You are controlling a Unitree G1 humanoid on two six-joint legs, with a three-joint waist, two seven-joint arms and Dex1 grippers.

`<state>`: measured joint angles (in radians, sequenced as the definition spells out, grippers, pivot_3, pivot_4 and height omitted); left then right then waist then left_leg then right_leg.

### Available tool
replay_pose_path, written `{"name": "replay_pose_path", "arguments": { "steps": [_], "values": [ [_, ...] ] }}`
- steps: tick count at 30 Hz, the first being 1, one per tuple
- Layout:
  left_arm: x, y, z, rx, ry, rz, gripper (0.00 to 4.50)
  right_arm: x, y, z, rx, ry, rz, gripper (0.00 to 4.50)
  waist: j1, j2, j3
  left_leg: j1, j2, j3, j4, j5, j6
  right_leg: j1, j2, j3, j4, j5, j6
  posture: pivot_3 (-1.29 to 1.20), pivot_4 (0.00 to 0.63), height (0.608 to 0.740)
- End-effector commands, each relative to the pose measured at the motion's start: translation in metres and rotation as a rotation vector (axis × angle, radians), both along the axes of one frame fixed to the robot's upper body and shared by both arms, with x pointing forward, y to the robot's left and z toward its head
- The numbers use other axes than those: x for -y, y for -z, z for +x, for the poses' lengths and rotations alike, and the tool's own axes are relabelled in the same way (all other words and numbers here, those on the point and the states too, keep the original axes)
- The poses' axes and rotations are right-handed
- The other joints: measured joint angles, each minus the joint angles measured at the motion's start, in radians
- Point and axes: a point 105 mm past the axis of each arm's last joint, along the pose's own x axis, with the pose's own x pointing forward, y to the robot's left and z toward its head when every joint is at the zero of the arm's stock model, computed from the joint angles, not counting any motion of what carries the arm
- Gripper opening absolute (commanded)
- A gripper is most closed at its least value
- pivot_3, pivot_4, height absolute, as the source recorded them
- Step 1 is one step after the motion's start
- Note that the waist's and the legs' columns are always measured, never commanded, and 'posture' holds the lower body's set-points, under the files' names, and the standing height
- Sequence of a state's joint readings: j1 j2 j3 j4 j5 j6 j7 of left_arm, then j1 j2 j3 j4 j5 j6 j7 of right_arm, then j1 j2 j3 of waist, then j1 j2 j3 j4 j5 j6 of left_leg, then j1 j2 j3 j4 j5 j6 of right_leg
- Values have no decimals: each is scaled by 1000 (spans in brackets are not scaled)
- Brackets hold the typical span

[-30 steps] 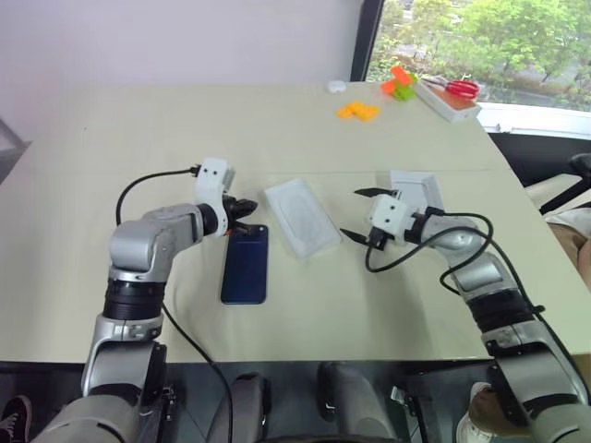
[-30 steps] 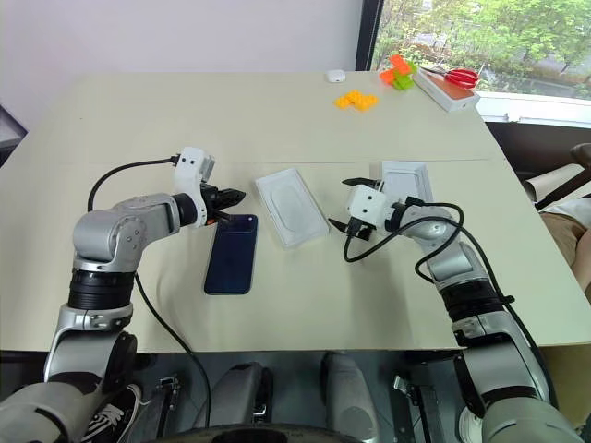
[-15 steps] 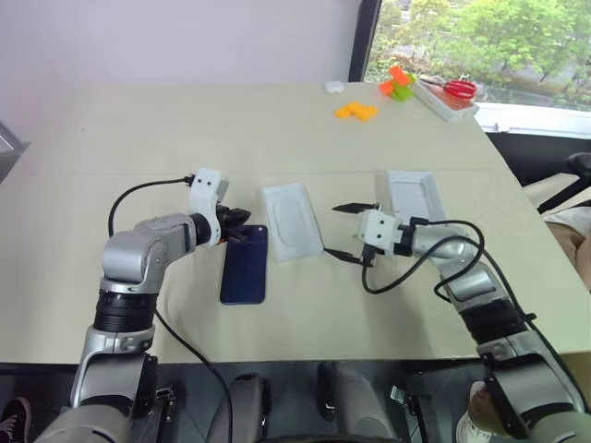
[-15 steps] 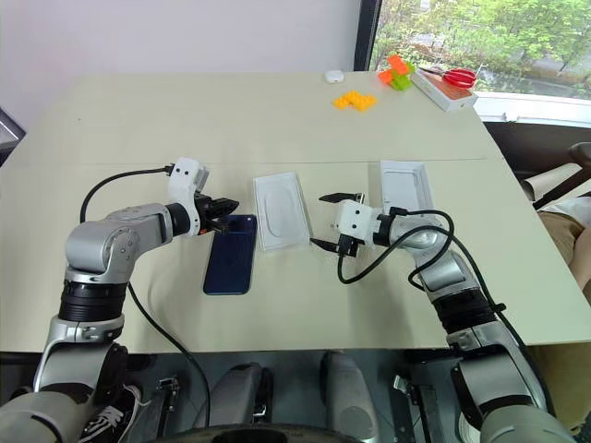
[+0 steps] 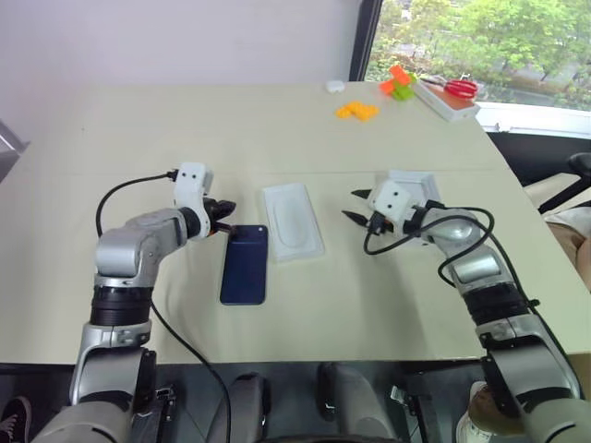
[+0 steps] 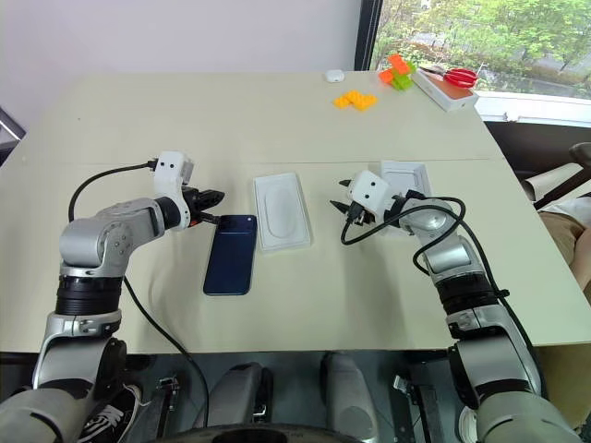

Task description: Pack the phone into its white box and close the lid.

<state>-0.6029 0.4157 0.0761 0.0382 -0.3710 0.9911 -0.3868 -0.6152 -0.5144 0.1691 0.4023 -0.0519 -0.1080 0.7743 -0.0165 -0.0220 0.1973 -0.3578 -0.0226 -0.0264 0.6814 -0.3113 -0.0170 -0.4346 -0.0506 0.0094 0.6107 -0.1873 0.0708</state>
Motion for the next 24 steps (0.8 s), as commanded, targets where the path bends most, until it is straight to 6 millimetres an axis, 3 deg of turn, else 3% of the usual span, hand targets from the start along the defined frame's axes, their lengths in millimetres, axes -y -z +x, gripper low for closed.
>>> {"name": "replay_pose_path", "arguments": {
  "steps": [1, 7, 19, 24],
  "values": [
    [13, -14, 5, 58, 20, -2, 0, -11, -6, 2, 43, -20, -10, 32, 1, 0, 0, 0, 0, 0, 0, 0, 0, 0, 0, 0, 0, 0, 0, 0, 150, 740],
    [15, -4, 21, 18, -25, 82, 0, -18, 2, 5, 60, -13, -63, 32, 1, 0, 0, 0, 0, 0, 0, 0, 0, 0, 0, 0, 0, 0, 0, 0, 150, 740],
    [68, 2, 18, -15, 141, 41, 0, -14, 7, -3, 56, -50, -98, 32, 1, 0, 0, 0, 0, 0, 0, 0, 0, 0, 0, 0, 0, 0, 0, 0, 150, 740],
    [75, 2, 19, -6, 155, 42, 0, -14, 11, -10, 27, -75, -96, 32, 1, 0, 0, 0, 0, 0, 0, 0, 0, 0, 0, 0, 0, 0, 0, 0, 150, 740]
  ]
}}
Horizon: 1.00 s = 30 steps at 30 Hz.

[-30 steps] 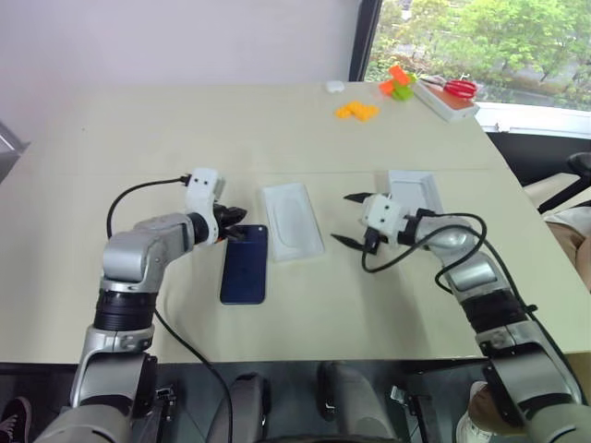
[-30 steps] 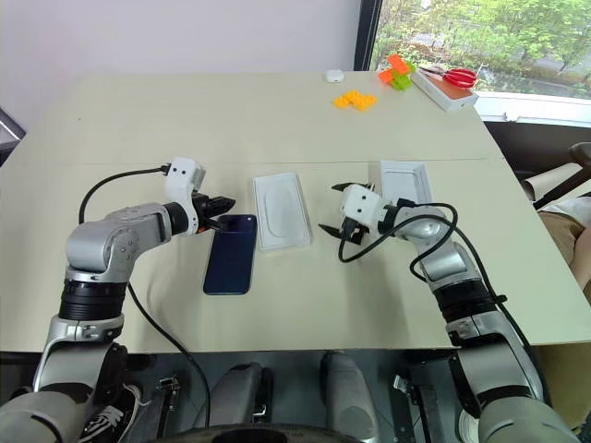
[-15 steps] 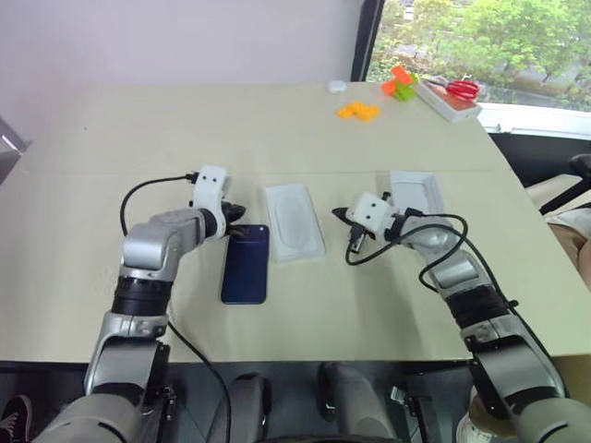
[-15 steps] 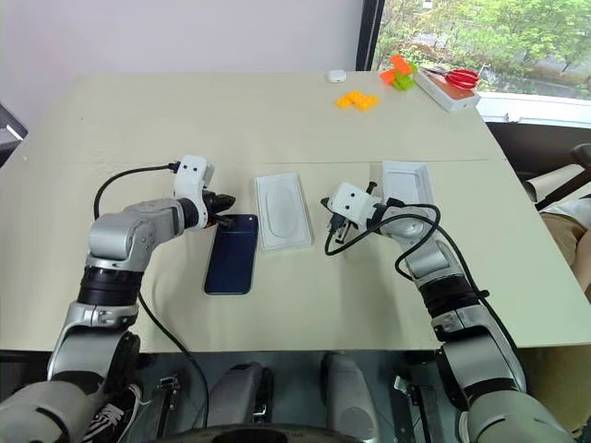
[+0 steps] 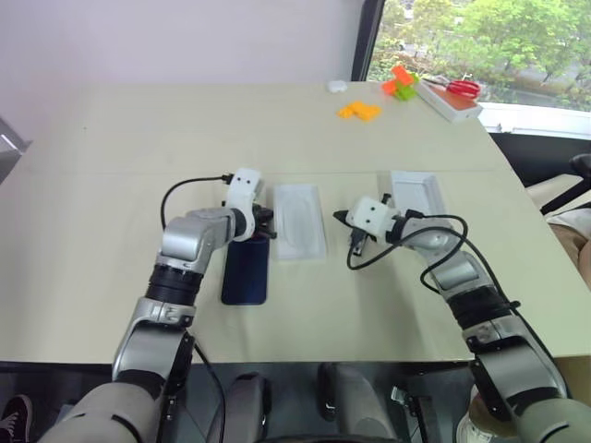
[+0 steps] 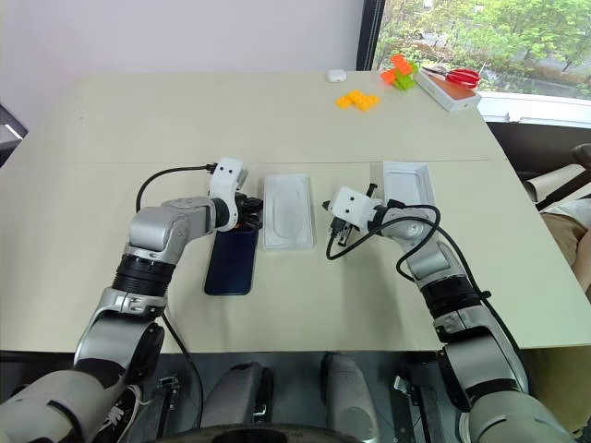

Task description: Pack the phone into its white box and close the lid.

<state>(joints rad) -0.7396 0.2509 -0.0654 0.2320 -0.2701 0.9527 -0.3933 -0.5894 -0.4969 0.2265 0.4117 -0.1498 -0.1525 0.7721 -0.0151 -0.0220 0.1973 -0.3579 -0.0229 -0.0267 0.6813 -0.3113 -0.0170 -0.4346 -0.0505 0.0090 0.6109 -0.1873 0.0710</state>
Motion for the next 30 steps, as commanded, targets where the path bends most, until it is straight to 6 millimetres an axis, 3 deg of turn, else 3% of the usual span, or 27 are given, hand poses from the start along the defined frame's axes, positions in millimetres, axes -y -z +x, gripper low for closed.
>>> {"name": "replay_pose_path", "arguments": {
  "steps": [1, 8, 12, 17, 20, 23, 24, 26, 30],
  "values": [
    [5, -15, 6, 67, 8, 8, 0, -2, -13, -3, 36, -27, 13, 32, -3, 0, 0, 0, 0, 0, 0, 0, 0, 0, 0, 0, 0, 0, 0, 0, 150, 740],
    [7, -21, 8, 83, 23, -2, 0, -2, -16, -1, 56, -21, 6, 32, -2, 0, 0, 0, 0, 0, 0, 0, 0, 0, 0, 0, 0, 0, 0, 0, 150, 740],
    [-4, -27, 2, 100, 21, 15, 0, 6, -24, 3, 93, -1, -10, 32, -3, 0, 0, 0, 0, 0, 0, 0, 0, 0, 0, 0, 0, 0, 0, 0, 150, 740],
    [-28, -42, -8, 111, 2, -5, 0, 11, -53, 6, 117, 11, 89, 32, -4, 0, 0, 0, 0, 0, 0, 0, 0, 0, 0, 0, 0, 0, 0, 0, 150, 740],
    [-48, -55, -17, 123, -3, -28, 0, -3, -72, -6, 103, -62, 181, 32, -7, 0, 0, 0, 1, 0, 0, 0, 0, -1, 1, 0, 0, 0, 0, 0, 150, 740],
    [-70, -64, -22, 115, -48, -56, 846, -18, -78, -25, 38, -164, 231, 0, -4, 0, 0, 0, 2, 0, 0, 0, 0, -1, 1, 0, 1, 0, 0, 0, 150, 740],
    [-77, -67, -28, 93, -39, -74, 1364, -23, -80, -32, 24, -195, 242, 258, -3, 0, 0, 0, 2, -1, 0, 0, 0, -1, 2, 0, 1, 0, 0, 0, 150, 740],
    [-87, -71, -37, 65, -21, -92, 2302, -29, -80, -38, 21, -217, 241, 847, -4, 0, 0, 0, 2, 0, 0, 0, 0, -1, 1, 0, 0, 0, 0, 0, 150, 740],
    [-120, -74, -58, -62, -33, -185, 4422, -43, -75, -50, 19, -273, 217, 2883, -4, 0, 0, 0, 1, 0, 0, 0, 0, -1, 1, 0, 0, 0, 0, 0, 150, 740]
  ]
}}
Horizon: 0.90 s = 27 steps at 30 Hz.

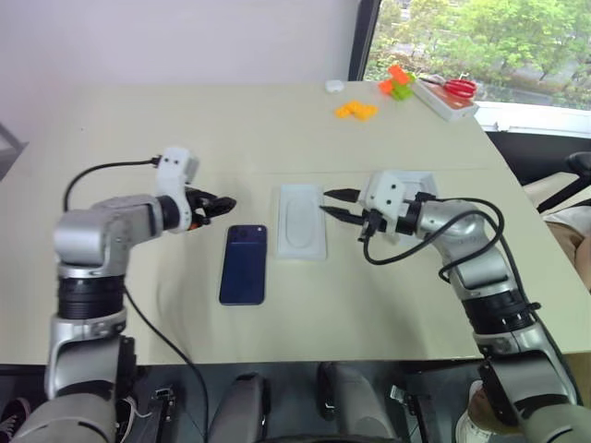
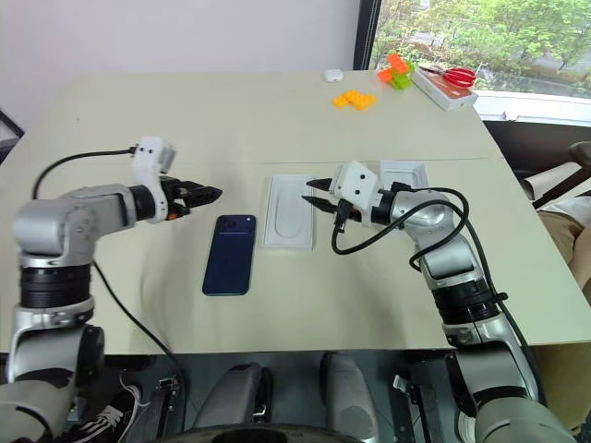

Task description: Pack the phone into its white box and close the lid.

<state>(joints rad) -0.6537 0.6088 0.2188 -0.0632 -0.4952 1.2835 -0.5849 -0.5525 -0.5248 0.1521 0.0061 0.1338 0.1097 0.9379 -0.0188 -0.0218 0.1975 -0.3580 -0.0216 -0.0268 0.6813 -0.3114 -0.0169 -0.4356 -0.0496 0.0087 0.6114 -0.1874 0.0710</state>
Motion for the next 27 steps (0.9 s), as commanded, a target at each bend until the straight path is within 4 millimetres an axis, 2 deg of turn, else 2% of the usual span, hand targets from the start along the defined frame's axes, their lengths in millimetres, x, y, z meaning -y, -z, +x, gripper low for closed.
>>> {"name": "replay_pose_path", "arguments": {
  "steps": [1, 2, 5, 9, 12, 13, 20, 27],
  "values": [
    [-27, -9, -28, -100, 34, -101, 4500, -22, -4, -16, 72, -83, -17, 3330, -3, 0, 0, 0, 0, 0, 0, 0, 0, 0, 0, 0, 0, 0, 0, 0, 150, 740],
    [-34, -8, -38, -146, 44, -123, 4500, -28, -3, -19, 94, -96, -25, 3833, -8, 0, 0, 0, 0, 0, 0, 0, 0, -1, 1, 0, 0, 0, 0, 0, 150, 740],
    [-46, -4, -57, -246, 48, -188, 4500, -40, -1, -25, 117, -132, -27, 3833, -16, 0, 0, 0, 1, 0, -1, 0, 0, -2, 1, 0, 1, -1, 0, 0, 150, 740],
    [-62, 8, -82, -384, 52, -297, 4500, -52, -2, -28, 255, -160, -75, 1861, -23, 0, 0, -1, 1, 0, -1, 0, 0, -2, 0, 0, 1, -1, 0, 0, 150, 740],
    [-64, 12, -90, -419, 58, -320, 4500, -59, 2, -35, 334, -211, -108, 302, -22, 0, 0, -1, 1, 0, -1, 0, 0, -3, 0, 0, 1, -1, -1, 0, 150, 740],
    [-60, 13, -91, -423, 75, -326, 4500, -61, 7, -41, 347, -251, -126, 64, -19, 0, 0, -1, 1, 0, -1, 0, 0, -3, 0, 0, 1, -1, -1, 0, 150, 740],
    [-45, 28, -81, -439, 64, -329, 4500, -45, 50, -48, 416, -364, -342, 64, -16, -1, 0, -1, -1, 0, -1, 0, 0, -2, -2, 0, 1, -2, -3, 0, 150, 740],
    [-24, 32, -64, -431, 54, -251, 4500, -52, 81, -55, 457, -438, -424, 64, -24, -2, 0, 0, 0, 0, -1, 1, -2, -2, 0, 2, 2, 0, -1, 0, 150, 740]
  ]
}}
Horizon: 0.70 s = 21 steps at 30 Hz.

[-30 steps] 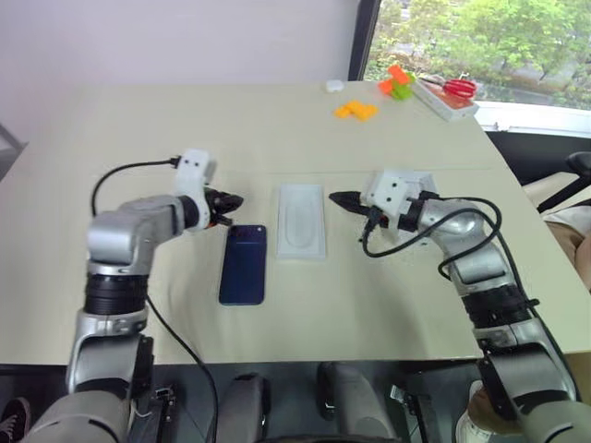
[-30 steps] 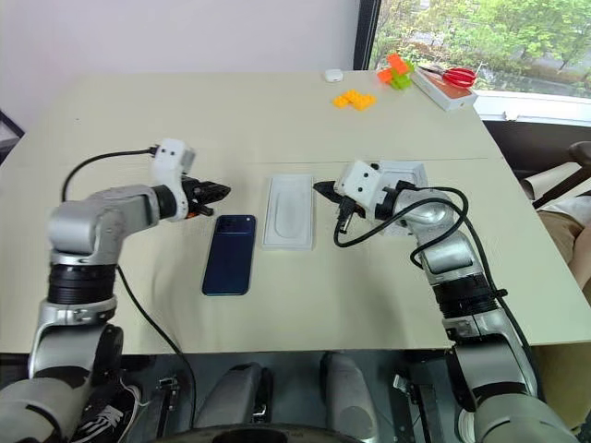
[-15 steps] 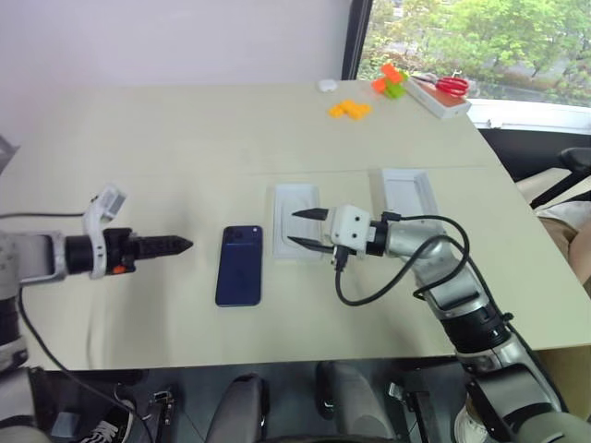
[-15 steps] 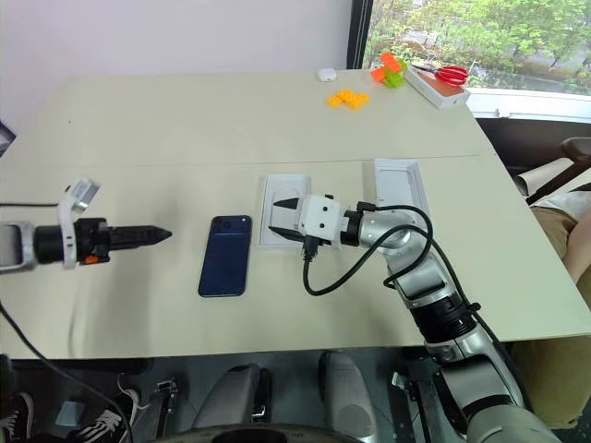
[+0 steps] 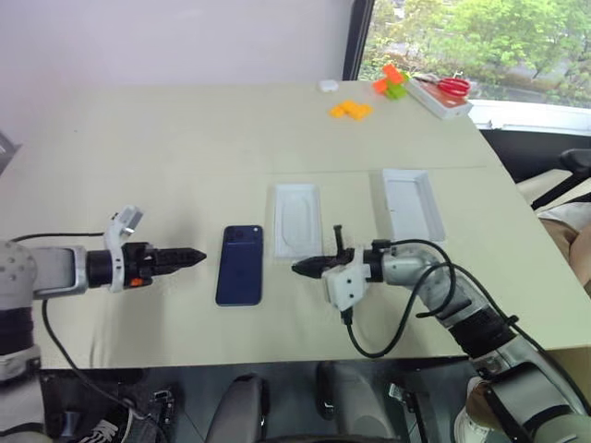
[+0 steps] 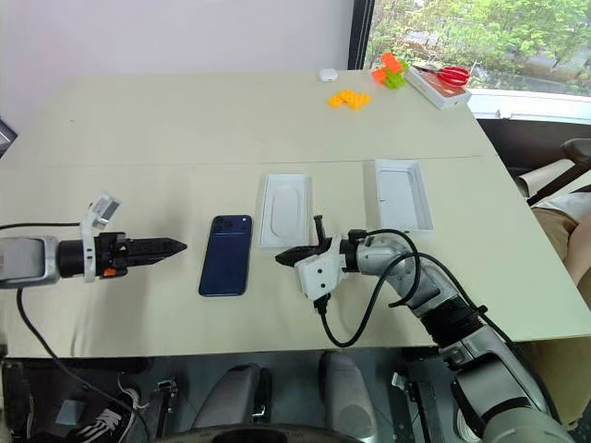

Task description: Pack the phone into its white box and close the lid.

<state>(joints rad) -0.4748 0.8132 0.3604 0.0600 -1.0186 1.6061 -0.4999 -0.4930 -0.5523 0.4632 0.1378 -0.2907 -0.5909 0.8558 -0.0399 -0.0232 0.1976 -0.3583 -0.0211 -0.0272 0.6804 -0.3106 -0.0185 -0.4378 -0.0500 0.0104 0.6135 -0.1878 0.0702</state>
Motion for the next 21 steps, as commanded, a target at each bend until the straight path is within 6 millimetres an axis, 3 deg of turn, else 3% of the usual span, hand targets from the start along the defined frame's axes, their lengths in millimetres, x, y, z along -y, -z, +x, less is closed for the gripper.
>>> {"name": "replay_pose_path", "arguments": {
  "steps": [1, 9, 16, 21],
  "values": [
    [12, -2, 0, 12, 36, 22, 4500, -5, 8, 0, 43, -20, -11, 64, -4, 0, 0, 0, 0, 0, 0, 0, 0, 0, 0, 1, 0, 0, 0, 0, 150, 740],
    [28, 23, 4, -52, 14, 6, 4500, -8, 22, 19, 180, 11, -117, 64, -2, -2, -1, 2, 0, 1, 0, 1, -2, 1, 1, 2, 0, 1, -1, 0, 150, 740],
    [48, 39, 4, -104, 19, -54, 4500, -27, 25, 14, 207, -21, -95, 64, -5, -7, -7, 10, 0, 0, -1, 1, -2, 8, 2, 1, 0, -1, -3, 0, 150, 740],
    [51, 46, 0, -141, 23, -50, 4500, -36, 25, 15, 229, -29, -86, 64, -7, -14, -12, 20, 0, 0, -8, 1, -2, 14, 2, 2, -1, -3, -6, 0, 150, 740]
  ]
}}
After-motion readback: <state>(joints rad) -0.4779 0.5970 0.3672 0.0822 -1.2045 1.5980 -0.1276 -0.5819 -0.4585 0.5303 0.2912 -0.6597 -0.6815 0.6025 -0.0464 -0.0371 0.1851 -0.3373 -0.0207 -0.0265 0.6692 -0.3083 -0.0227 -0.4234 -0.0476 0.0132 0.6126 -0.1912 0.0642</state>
